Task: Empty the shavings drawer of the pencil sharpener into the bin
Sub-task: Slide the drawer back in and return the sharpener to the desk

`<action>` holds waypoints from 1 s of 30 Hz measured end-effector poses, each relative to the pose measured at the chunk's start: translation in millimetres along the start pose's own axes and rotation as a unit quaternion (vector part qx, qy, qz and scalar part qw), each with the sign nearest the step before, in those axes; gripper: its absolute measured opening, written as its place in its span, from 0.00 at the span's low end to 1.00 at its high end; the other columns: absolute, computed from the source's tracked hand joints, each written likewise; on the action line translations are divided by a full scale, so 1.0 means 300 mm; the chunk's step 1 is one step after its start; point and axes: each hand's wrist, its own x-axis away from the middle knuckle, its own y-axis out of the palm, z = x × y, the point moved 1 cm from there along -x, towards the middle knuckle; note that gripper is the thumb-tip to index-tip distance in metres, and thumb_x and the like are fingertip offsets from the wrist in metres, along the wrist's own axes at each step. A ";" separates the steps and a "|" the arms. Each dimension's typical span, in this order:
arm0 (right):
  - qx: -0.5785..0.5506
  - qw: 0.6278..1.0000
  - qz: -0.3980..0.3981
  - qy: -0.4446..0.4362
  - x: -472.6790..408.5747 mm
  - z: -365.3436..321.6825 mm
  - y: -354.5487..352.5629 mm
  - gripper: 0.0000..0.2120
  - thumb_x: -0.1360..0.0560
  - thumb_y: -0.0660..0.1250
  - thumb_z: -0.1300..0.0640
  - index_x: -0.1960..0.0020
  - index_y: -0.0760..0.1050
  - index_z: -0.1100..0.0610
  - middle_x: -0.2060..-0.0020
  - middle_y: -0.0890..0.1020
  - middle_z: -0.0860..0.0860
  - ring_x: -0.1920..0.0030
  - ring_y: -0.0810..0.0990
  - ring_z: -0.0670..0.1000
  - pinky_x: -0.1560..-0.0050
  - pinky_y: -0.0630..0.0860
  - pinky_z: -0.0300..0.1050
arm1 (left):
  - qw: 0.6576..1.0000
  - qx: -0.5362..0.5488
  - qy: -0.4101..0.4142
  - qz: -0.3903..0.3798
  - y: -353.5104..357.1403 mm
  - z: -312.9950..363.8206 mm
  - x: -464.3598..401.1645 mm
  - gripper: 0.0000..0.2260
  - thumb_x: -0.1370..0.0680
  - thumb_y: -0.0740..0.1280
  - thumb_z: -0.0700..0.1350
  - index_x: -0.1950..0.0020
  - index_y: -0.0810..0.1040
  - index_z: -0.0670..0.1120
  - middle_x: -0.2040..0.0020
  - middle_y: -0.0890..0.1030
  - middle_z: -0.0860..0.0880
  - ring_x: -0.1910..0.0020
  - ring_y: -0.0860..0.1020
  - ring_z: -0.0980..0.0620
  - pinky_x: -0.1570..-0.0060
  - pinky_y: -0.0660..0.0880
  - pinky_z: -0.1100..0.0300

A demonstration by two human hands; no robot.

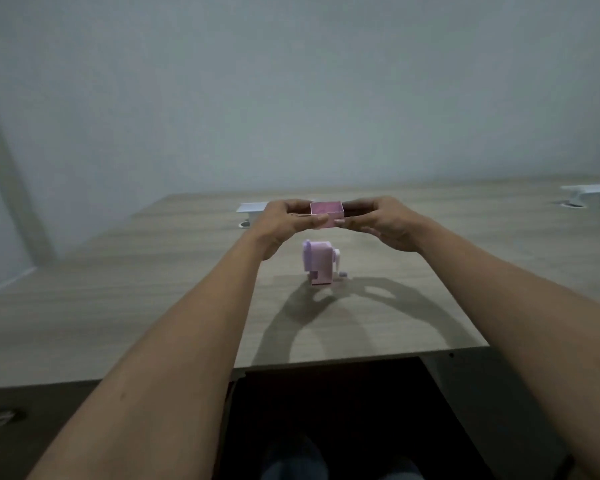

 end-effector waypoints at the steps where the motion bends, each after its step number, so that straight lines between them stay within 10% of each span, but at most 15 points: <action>1: 0.003 1.000 0.000 0.001 -0.024 0.023 0.018 0.23 0.27 0.74 0.66 0.33 0.77 0.66 0.40 0.84 0.57 0.38 0.83 0.50 0.36 0.76 0.41 | 1.000 0.003 -0.005 0.007 -0.023 -0.027 0.000 0.20 0.26 0.76 0.43 0.36 0.82 0.41 0.43 0.86 0.45 0.41 0.84 0.51 0.43 0.76 0.66; 9: 0.045 0.996 0.075 0.005 -0.114 0.204 0.055 0.27 0.32 0.80 0.58 0.35 0.79 0.62 0.41 0.84 0.52 0.38 0.81 0.48 0.37 0.73 0.41 | 0.995 0.028 -0.058 0.079 -0.181 -0.225 0.038 0.17 0.26 0.76 0.40 0.38 0.83 0.39 0.41 0.85 0.44 0.46 0.82 0.53 0.37 0.75 0.61; 20: 0.043 0.998 0.032 0.025 -0.108 0.291 0.079 0.28 0.31 0.78 0.63 0.32 0.78 0.60 0.40 0.84 0.53 0.36 0.81 0.51 0.40 0.75 0.38 | 0.982 0.046 -0.182 0.034 -0.159 -0.375 0.128 0.14 0.29 0.77 0.37 0.44 0.84 0.40 0.56 0.87 0.46 0.60 0.83 0.52 0.58 0.79 0.62; 24: 0.042 0.999 0.029 0.019 -0.094 0.284 0.078 0.28 0.30 0.77 0.65 0.31 0.76 0.62 0.39 0.83 0.55 0.42 0.81 0.49 0.51 0.78 0.29 | 0.983 0.050 -0.175 0.024 -0.118 -0.393 0.116 0.15 0.30 0.78 0.37 0.44 0.85 0.39 0.49 0.87 0.40 0.55 0.83 0.48 0.46 0.80 0.55; 30: 0.040 0.999 0.024 0.017 -0.094 0.289 0.074 0.27 0.30 0.77 0.65 0.32 0.77 0.62 0.40 0.83 0.55 0.44 0.81 0.47 0.54 0.77 0.28 | 0.987 0.041 -0.154 0.024 -0.069 -0.397 0.096 0.16 0.30 0.78 0.38 0.43 0.85 0.39 0.54 0.87 0.45 0.59 0.84 0.53 0.57 0.80 0.66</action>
